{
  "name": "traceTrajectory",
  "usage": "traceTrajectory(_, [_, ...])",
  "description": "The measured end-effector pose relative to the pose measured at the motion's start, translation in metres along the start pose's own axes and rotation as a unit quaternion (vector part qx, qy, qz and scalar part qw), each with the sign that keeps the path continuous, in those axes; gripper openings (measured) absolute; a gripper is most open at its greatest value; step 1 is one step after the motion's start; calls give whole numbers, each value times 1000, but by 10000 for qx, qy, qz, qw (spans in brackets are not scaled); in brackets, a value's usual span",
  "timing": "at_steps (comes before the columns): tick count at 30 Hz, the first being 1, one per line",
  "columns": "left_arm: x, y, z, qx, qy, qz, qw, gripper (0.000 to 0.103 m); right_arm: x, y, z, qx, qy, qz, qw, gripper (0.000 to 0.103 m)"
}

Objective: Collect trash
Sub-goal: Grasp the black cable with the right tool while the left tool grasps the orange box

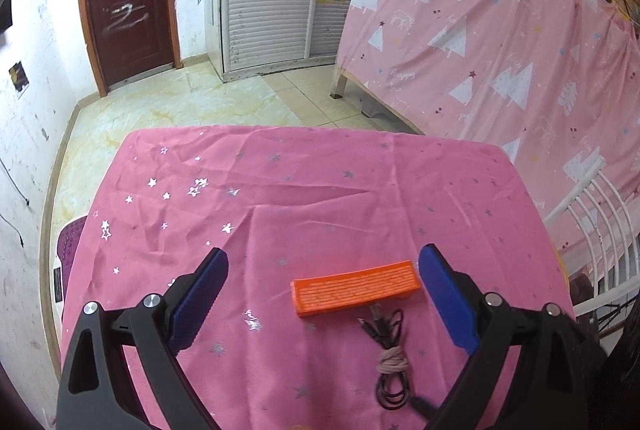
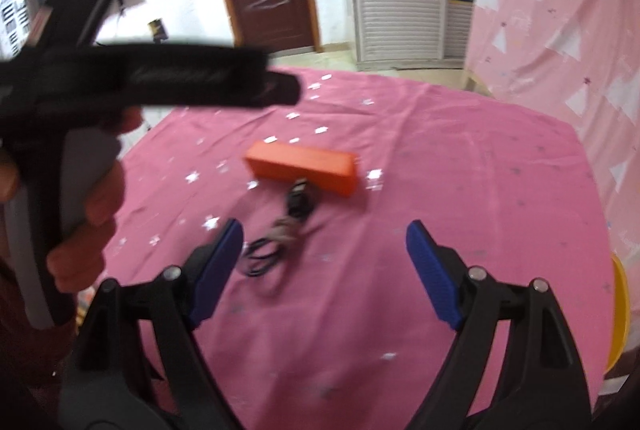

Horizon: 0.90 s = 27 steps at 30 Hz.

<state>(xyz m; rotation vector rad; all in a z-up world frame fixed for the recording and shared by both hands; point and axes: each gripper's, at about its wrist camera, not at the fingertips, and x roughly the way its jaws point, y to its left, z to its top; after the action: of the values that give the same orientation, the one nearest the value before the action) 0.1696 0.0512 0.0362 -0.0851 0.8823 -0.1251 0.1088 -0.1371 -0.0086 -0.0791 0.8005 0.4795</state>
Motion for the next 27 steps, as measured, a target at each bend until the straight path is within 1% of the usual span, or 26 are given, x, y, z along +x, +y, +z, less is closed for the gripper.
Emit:
traceTrajectory(1, [1, 3, 0, -21, 11, 1, 10000, 90, 3, 4, 0, -39, 38, 13, 10000, 70])
traceTrajectory(3, [2, 6, 0, -37, 23, 14, 10000, 90, 8, 11, 0, -100, 96, 38, 9999, 68])
traceTrajectory(4, [2, 9, -1, -45, 27, 20, 10000, 90, 11, 14, 0, -128, 122, 38, 9998, 65])
traceTrajectory(9, [6, 16, -1, -88, 47, 12, 9999, 90, 23, 25, 2, -206, 271, 0, 9994, 55])
traceTrajectory(13, [11, 20, -1, -130, 82, -17, 9999, 90, 31, 29, 4, -231, 392, -65, 9989, 37])
traceTrajectory(15, [12, 20, -1, -135, 100, -31, 9999, 90, 34, 30, 4, -252, 453, -104, 9986, 32])
traceTrajectory(17, [15, 20, -1, -144, 131, -52, 9998, 90, 35, 32, 3, -287, 472, -176, 9983, 25])
traceTrajectory(18, [16, 20, -1, -149, 150, -70, 9998, 90, 35, 31, 3, -275, 483, -185, 9983, 19])
traceTrajectory(22, [21, 18, -2, -209, 275, -210, 9992, 90, 31, 26, 1, -248, 511, -234, 9981, 18])
traceTrajectory(27, [29, 3, -6, -146, 393, -234, 9988, 90, 18, 0, -6, 9, 446, -359, 9984, 18])
